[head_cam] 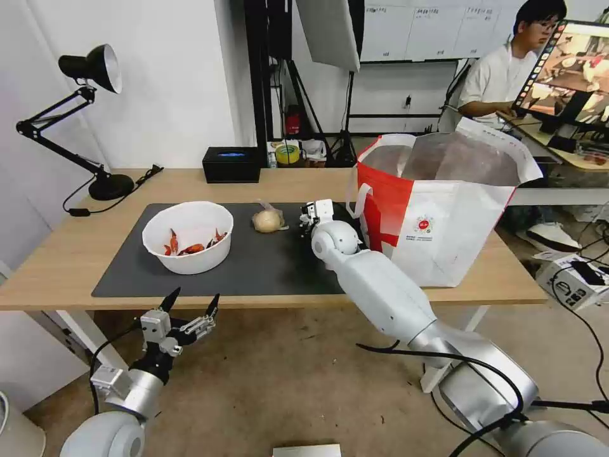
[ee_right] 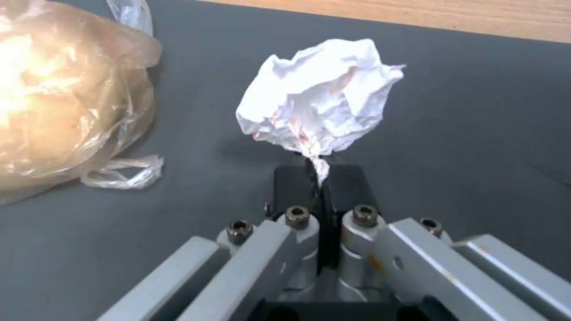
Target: Pick up the trash from the table and place it into the takeout bag.
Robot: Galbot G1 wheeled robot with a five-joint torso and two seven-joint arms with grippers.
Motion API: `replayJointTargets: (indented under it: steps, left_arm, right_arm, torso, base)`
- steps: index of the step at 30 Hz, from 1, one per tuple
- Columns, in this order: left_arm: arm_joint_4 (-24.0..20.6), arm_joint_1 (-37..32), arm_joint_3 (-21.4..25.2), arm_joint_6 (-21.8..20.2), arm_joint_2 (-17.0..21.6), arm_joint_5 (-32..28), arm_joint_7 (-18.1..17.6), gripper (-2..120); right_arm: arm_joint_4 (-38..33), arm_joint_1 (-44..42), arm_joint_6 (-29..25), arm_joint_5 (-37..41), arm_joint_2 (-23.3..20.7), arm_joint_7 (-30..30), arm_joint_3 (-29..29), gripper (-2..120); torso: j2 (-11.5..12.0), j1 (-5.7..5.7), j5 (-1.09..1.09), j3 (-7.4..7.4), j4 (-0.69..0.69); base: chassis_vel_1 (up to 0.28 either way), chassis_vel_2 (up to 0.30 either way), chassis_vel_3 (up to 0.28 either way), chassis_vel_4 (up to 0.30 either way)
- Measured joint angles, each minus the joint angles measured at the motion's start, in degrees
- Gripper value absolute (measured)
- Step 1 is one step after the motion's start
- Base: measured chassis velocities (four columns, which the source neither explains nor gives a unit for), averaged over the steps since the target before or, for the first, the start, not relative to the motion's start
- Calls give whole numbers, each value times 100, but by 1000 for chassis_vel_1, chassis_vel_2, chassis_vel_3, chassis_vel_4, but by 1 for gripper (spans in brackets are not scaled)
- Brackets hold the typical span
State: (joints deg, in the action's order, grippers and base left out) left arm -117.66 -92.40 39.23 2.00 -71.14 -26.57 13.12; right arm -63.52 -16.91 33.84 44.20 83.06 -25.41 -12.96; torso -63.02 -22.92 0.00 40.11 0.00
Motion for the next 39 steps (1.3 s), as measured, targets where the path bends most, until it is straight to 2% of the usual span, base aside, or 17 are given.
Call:
replayJointTargets:
  steps: [9, 16, 30, 39]
  left_arm:
    - [-29, 6, 12, 0, -10, 0, 0, 100]
    - [-62, 12, 11, -2, -13, -2, -1, 100]
    - [-140, -98, 46, -4, -30, 2, -6, 100]
    - [-124, -90, 75, 7, -37, -2, -11, 100]
  right_arm:
    - [-398, -14, 2, 105, -214, -94, -43, 0]
    - [-1342, -215, 6, 314, -641, -372, -166, 0]
    - [-2892, -847, -213, 332, -1058, -957, -425, 0]
    - [-3735, -1140, -274, 201, -1453, -981, -520, 0]
  torso:
    - [0, 0, 0, 0, 0]
    - [0, 0, 0, 0, -1]
    - [0, 0, 0, 0, 0]
    - [0, 0, 1, 0, -1]
  base:
    - [0, 0, 0, 0]
    - [0, 0, 0, 0]
    - [0, 0, 0, 0]
    - [0, 0, 0, 0]
